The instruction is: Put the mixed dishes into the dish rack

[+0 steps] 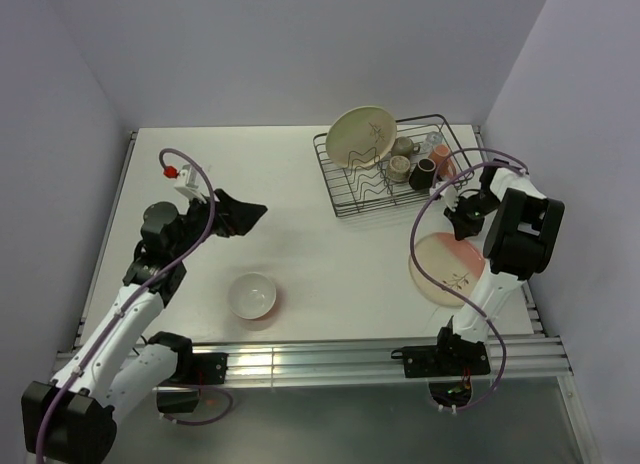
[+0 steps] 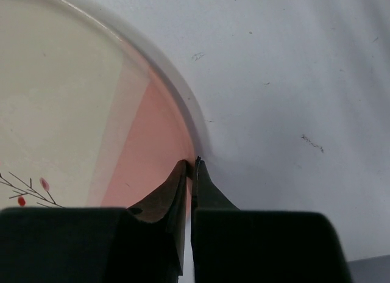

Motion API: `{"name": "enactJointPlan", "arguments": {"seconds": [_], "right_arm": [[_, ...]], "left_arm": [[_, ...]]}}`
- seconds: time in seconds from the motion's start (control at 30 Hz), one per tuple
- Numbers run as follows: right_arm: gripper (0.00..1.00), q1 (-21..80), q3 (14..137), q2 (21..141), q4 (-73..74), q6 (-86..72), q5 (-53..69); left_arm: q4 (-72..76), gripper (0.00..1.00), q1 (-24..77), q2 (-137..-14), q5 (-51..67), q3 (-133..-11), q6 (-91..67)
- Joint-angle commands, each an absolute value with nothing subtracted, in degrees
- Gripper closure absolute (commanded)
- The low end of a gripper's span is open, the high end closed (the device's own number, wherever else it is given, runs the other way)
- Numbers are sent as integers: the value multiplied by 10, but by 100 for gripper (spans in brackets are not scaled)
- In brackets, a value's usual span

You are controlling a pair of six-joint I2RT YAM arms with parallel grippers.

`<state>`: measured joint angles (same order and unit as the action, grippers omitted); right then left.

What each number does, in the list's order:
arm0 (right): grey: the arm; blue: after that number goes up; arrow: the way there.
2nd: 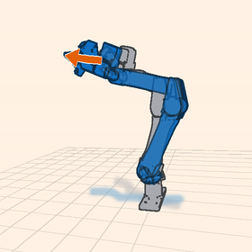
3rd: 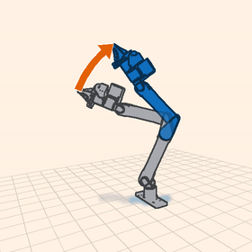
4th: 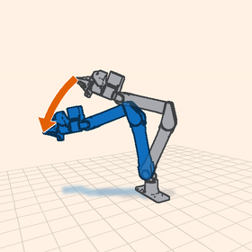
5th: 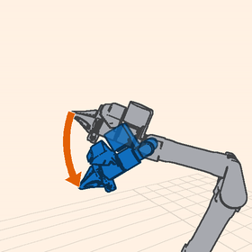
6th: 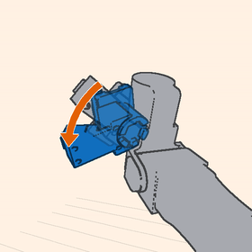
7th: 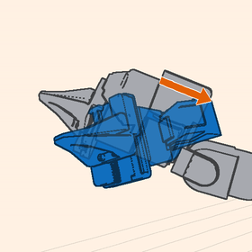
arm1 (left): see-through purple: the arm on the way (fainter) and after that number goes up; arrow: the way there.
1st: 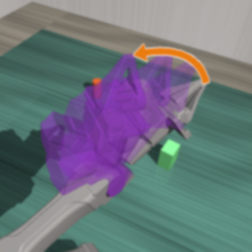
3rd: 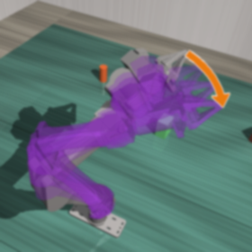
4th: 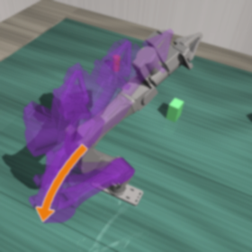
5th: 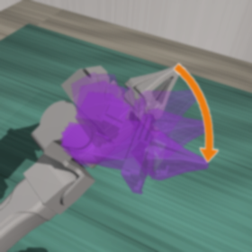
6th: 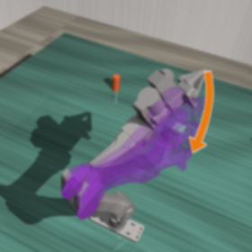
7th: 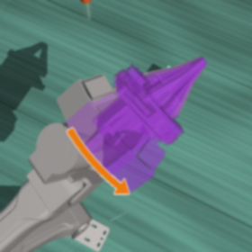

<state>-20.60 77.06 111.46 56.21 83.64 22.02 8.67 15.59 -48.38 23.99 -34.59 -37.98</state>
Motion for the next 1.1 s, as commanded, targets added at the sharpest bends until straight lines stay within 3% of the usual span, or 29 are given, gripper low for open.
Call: {"name": "enactJointPlan", "arguments": {"seconds": [0.0,0.37,0.6,1.07], "right_arm": [[99,-203,723,1114,584,849,224],[100,-189,678,989,581,811,323],[100,-116,641,906,519,727,336],[100,24,608,863,424,591,344]], "left_arm": [[138,9,183,-495,268,-344,-395],[144,10,289,-571,250,-373,-366],[150,12,371,-634,220,-397,-354],[187,13,493,-837,195,-496,-316]]}}
